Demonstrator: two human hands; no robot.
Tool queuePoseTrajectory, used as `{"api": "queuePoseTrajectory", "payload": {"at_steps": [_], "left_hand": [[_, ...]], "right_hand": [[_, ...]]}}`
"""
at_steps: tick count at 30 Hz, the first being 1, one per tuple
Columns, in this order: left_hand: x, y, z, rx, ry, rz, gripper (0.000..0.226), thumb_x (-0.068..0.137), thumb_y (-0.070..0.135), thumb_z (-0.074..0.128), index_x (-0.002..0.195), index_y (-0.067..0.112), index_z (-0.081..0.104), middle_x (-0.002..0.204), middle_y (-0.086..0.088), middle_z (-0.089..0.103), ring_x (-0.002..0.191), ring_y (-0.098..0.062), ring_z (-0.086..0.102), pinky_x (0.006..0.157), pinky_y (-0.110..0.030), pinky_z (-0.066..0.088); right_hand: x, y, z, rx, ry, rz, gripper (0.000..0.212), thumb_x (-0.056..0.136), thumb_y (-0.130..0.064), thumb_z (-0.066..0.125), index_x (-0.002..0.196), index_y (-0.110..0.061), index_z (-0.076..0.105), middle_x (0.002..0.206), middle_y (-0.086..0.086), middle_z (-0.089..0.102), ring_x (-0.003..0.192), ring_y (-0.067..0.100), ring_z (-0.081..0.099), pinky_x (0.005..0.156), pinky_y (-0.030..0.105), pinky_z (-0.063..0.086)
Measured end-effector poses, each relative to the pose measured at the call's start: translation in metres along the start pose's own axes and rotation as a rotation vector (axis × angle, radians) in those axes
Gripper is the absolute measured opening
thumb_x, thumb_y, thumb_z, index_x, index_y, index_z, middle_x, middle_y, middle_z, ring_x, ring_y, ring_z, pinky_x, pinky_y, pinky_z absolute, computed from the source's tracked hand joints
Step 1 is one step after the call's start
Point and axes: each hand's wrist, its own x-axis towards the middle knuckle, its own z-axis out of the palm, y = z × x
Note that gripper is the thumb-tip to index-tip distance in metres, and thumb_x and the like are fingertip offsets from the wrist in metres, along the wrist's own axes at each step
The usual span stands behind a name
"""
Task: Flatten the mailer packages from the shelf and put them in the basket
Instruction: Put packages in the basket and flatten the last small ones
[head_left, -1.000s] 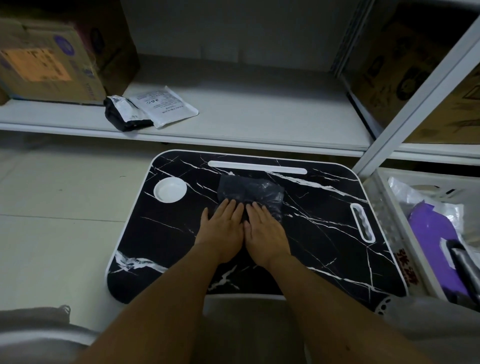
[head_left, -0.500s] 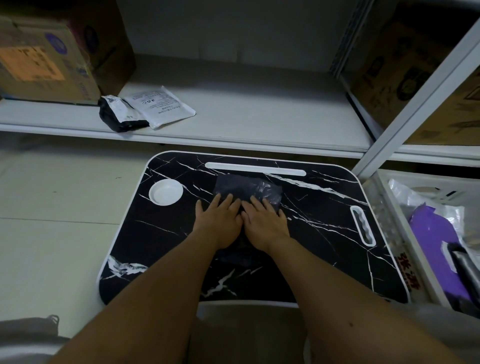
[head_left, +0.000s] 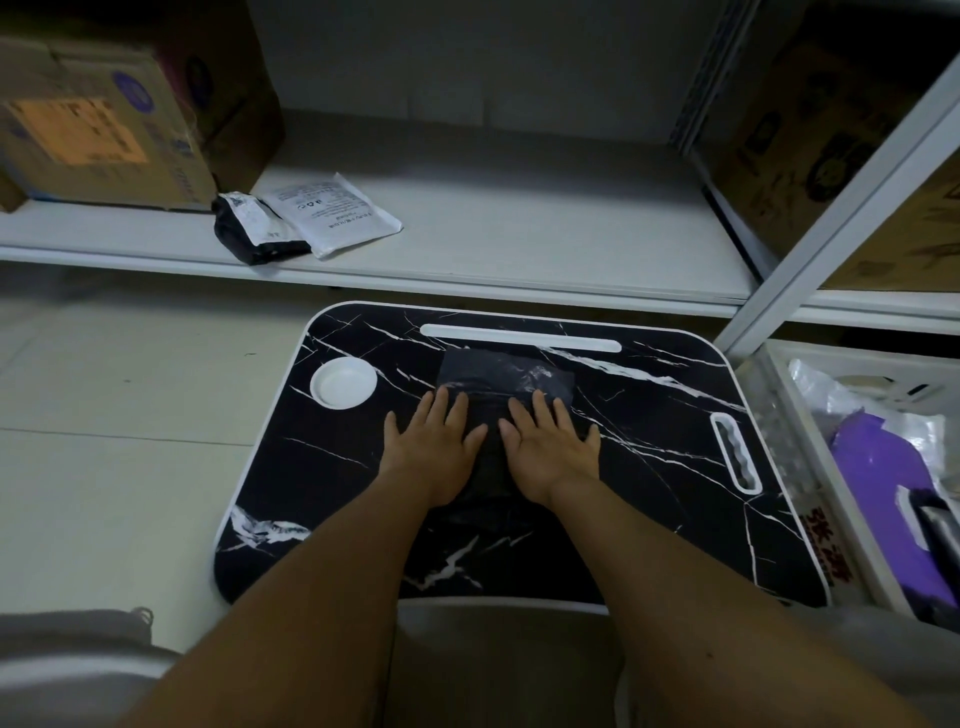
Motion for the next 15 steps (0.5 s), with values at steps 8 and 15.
{"api": "queuePoseTrajectory", "payload": {"at_steps": [8, 15], "left_hand": [[-0.026, 0.002, -0.006, 0.245, 0.119, 0.191, 0.058, 0.101, 0.048, 0.015, 0.153, 0.030, -0.004, 0.160, -0.003, -0.016, 0.148, -0.021, -0.013, 0.118, -0.054, 0.002], [-0.038, 0.019, 0.003, 0.193, -0.023, 0.068, 0.066, 0.095, 0.062, 0.013, 0.152, 0.033, -0.005, 0.162, -0.004, -0.003, 0.148, -0.024, -0.007, 0.114, -0.061, 0.007]], "right_hand": [[-0.038, -0.011, 0.012, 0.129, 0.502, 0.151, 0.033, 0.102, -0.031, 0.037, 0.132, -0.017, 0.041, 0.133, 0.007, 0.046, 0.122, 0.025, 0.044, 0.098, 0.041, 0.039], [-0.064, -0.003, 0.019, 0.332, 0.373, 0.392, 0.036, 0.103, -0.040, 0.032, 0.122, -0.010, 0.038, 0.121, 0.014, 0.055, 0.104, 0.031, 0.058, 0.076, 0.038, 0.043]]}}
